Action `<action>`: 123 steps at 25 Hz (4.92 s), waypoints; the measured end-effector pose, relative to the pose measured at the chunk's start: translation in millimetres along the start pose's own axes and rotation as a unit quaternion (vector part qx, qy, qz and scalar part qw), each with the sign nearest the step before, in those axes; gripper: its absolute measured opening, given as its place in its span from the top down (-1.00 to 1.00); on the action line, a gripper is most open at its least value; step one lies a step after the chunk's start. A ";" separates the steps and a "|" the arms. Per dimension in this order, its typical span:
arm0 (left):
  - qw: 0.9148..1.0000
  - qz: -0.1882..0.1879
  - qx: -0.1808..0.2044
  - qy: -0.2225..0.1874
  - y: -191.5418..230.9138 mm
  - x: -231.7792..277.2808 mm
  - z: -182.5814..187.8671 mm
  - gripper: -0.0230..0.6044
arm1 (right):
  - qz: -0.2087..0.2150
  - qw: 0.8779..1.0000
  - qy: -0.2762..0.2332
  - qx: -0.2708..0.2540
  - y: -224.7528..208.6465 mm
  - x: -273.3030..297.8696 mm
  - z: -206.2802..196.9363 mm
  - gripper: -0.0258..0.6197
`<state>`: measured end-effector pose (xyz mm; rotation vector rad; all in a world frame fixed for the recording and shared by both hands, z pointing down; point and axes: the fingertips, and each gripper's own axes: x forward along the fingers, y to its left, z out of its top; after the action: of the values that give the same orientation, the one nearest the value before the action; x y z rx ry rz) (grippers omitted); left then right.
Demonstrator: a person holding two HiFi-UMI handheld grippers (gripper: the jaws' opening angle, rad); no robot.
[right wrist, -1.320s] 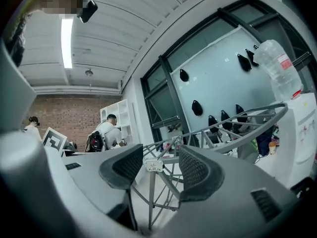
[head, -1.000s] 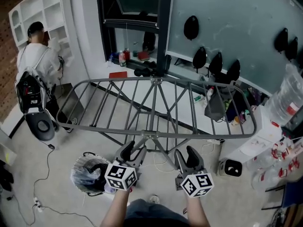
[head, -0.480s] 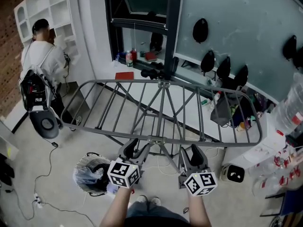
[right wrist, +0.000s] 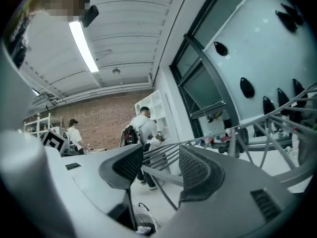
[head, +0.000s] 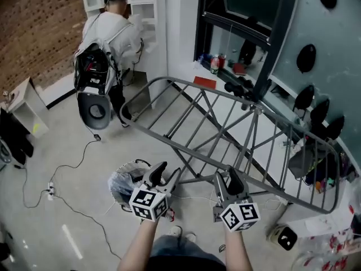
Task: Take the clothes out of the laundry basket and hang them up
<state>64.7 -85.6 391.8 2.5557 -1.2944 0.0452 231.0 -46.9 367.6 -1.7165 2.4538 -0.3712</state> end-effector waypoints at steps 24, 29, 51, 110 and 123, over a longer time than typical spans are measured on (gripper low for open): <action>0.966 0.208 -0.112 0.108 216.5 -104.3 -232.5 0.25 | 0.222 0.934 0.275 -0.042 152.3 144.4 -307.1 0.27; 0.958 0.212 -0.138 0.135 226.3 -101.6 -318.9 0.25 | 0.226 0.913 0.334 -0.060 141.2 137.0 -408.5 0.27; 0.937 0.224 -0.209 0.170 224.0 -116.4 -466.7 0.25 | 0.199 0.834 0.494 -0.142 105.8 94.4 -640.1 0.44; 0.997 -0.046 -0.001 0.055 45.2 -58.1 -71.9 0.81 | 0.148 0.986 0.077 -0.024 127.7 67.3 -44.5 0.84; 0.983 -0.117 0.137 0.025 -33.9 -22.6 33.6 0.81 | 0.015 0.997 0.011 -0.079 62.9 -5.7 13.1 0.84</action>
<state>74.9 -57.4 348.3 2.9006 -1.0231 0.2560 179.2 -22.8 337.8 -1.7405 2.5838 -0.1974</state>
